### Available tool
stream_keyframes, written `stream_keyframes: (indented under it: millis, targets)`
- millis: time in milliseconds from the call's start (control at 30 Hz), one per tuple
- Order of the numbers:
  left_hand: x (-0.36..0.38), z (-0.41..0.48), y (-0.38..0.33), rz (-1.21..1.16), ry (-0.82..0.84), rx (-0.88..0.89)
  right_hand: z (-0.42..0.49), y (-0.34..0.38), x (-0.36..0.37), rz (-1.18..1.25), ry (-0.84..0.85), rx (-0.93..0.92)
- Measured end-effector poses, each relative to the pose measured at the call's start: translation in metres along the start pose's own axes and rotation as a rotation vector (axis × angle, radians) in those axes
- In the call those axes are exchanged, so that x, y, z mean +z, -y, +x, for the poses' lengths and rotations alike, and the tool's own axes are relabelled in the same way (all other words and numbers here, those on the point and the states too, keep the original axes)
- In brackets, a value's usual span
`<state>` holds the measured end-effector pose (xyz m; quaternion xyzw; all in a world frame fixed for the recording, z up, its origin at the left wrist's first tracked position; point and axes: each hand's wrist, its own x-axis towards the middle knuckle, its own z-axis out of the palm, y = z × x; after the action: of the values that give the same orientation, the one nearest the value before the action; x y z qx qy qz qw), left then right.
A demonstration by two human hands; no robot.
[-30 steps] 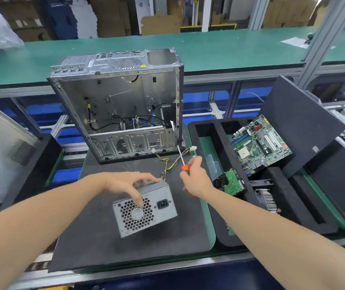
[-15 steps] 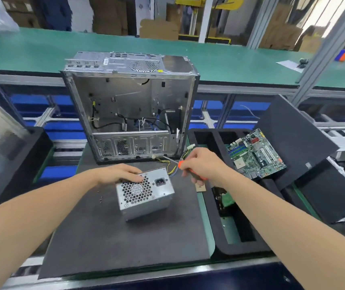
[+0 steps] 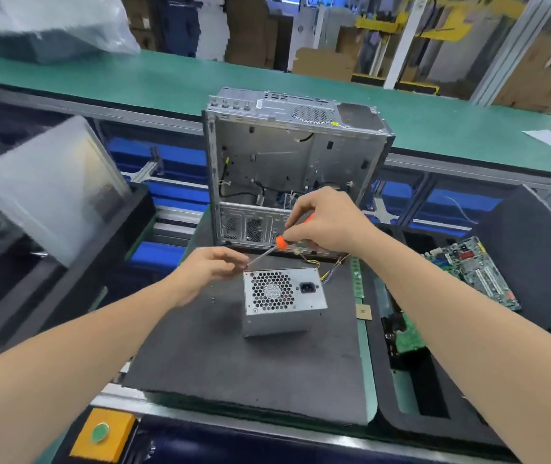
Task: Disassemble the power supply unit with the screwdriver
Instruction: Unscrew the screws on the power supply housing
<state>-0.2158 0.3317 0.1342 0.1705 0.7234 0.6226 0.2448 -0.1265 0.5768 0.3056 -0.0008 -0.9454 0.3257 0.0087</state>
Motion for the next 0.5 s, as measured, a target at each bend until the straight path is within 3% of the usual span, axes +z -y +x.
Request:
stream_keyframes:
  millis: [233,500]
  targets:
    - [0.010,-0.030,-0.002,0.160,0.015,0.043,0.010,0.028,0.006,-0.193,0.052,-0.073]
    - [0.024,-0.037,0.000,0.209,-0.034,0.057,0.007,0.033,0.003,-0.231,0.043,-0.103]
